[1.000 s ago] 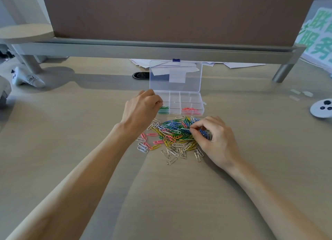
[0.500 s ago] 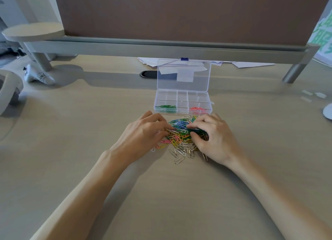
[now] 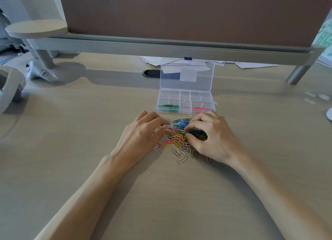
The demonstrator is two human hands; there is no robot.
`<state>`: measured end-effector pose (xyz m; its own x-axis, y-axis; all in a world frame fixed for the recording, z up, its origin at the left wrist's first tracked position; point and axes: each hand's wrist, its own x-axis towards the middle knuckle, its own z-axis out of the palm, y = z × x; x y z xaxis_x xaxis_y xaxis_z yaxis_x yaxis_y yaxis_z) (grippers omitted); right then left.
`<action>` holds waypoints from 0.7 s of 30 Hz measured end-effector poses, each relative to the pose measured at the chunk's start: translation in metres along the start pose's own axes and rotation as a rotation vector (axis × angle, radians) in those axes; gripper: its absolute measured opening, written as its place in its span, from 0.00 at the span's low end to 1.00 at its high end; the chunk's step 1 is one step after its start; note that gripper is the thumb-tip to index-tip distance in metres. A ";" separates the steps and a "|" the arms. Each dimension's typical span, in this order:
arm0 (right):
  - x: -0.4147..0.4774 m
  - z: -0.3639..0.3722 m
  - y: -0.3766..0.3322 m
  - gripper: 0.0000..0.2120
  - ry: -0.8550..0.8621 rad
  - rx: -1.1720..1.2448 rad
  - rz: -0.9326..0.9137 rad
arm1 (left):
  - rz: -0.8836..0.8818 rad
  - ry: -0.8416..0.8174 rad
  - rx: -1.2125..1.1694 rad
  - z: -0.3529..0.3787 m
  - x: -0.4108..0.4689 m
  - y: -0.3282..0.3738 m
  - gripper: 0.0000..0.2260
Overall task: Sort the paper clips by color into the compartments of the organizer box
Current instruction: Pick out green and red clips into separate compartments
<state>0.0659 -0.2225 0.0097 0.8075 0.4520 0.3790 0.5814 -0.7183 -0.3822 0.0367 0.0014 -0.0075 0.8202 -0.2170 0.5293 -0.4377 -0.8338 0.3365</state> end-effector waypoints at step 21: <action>0.009 -0.004 0.004 0.02 0.011 0.047 -0.163 | 0.056 -0.059 -0.058 -0.002 -0.005 0.002 0.06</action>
<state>0.0750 -0.2228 0.0148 0.7008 0.5545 0.4488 0.7091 -0.6102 -0.3533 0.0314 0.0016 -0.0079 0.8136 -0.2933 0.5021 -0.5024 -0.7893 0.3530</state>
